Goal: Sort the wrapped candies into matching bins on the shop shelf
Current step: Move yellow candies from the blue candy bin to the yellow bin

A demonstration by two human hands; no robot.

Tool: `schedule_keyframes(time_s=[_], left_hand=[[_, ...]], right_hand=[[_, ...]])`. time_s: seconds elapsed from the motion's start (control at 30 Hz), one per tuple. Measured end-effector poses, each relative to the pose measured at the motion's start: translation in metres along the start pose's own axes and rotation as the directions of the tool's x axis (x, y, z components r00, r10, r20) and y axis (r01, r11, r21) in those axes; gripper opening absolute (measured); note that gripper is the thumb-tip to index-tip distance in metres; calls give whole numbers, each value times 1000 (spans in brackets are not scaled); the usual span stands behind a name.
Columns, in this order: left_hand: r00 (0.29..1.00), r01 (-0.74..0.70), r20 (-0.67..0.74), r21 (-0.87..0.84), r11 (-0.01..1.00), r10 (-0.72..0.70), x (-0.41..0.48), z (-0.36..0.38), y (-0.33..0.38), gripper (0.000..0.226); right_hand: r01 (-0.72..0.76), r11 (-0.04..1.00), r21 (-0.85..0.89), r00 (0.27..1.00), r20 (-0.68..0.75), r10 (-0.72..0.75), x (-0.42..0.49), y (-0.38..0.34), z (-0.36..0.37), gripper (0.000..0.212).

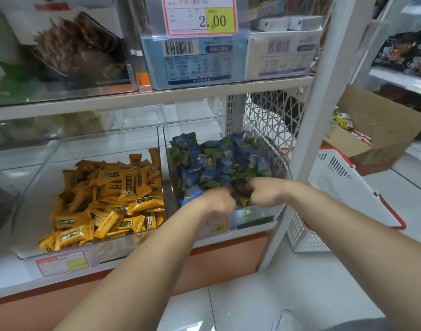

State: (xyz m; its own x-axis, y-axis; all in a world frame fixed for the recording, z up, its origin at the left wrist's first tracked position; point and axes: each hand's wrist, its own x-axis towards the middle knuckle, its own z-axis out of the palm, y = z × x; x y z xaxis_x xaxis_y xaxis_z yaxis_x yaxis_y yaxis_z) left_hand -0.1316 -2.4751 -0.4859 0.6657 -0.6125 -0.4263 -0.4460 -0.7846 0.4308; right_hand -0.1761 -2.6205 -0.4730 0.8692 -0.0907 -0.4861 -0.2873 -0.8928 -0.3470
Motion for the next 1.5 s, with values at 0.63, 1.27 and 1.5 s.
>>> schedule_keyframes(time_s=[0.63,1.27,1.5], left_hand=[[999,-50,-27,-143,988,47,-2,-6,-9,28],[760,-383,-640,-584,716,-115,-76,-48,-26,46],[605,22,-796,0,1000,-14,-105,-87,-96,47]], right_hand=[[114,957,269,984,-161,-72,-4,4,-4,29],[437,522,733,877,-476,-65,-33,-30,-17,31],[147,989,5,810,-574,-117,-15,0,-6,45]])
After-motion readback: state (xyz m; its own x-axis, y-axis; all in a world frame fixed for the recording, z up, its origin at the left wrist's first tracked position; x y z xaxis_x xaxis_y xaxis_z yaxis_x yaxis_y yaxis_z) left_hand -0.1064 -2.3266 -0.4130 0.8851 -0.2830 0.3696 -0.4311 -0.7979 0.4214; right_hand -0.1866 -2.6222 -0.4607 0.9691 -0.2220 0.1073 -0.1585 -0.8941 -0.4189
